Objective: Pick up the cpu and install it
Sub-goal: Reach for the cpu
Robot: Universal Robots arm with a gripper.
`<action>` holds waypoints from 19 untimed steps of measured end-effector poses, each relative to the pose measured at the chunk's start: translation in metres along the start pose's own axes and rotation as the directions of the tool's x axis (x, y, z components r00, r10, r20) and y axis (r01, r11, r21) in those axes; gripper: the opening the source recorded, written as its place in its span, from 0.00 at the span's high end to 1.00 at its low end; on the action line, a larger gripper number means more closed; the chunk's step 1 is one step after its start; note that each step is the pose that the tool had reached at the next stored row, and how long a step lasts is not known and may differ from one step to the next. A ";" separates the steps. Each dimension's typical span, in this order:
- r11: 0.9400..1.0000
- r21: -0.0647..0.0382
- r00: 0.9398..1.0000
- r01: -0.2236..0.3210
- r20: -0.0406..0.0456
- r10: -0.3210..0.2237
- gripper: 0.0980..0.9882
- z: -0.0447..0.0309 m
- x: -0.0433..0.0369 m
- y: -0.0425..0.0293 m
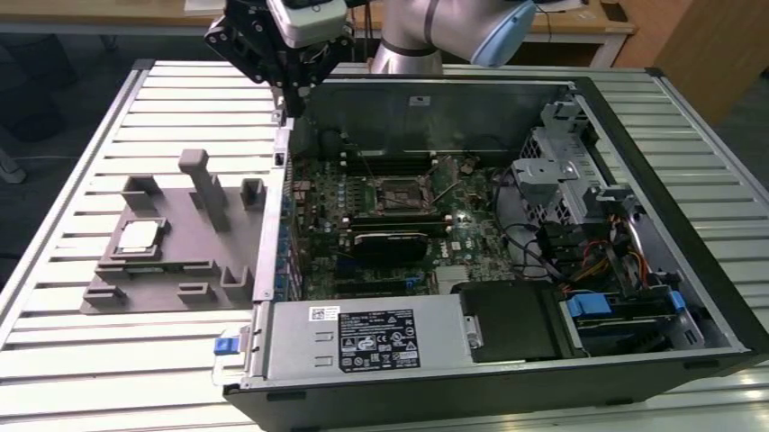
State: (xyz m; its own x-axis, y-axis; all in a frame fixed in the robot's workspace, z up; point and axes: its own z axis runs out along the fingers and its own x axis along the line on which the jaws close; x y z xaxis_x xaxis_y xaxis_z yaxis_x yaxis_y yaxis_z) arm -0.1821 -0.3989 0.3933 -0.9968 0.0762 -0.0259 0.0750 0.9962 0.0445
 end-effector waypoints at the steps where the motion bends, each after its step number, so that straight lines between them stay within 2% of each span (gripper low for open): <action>1: 1.000 0.000 1.000 0.000 0.000 0.000 0.99 -0.0001 0.0009 -0.0001; 19: 1.000 0.000 1.000 0.000 0.000 0.000 0.99 -0.0004 0.0152 -0.0011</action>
State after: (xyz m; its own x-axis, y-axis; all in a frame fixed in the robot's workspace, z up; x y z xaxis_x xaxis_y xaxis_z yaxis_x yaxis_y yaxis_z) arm -0.1973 -0.3989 0.3933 -0.9968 0.0762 -0.0258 0.0750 0.9962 0.0444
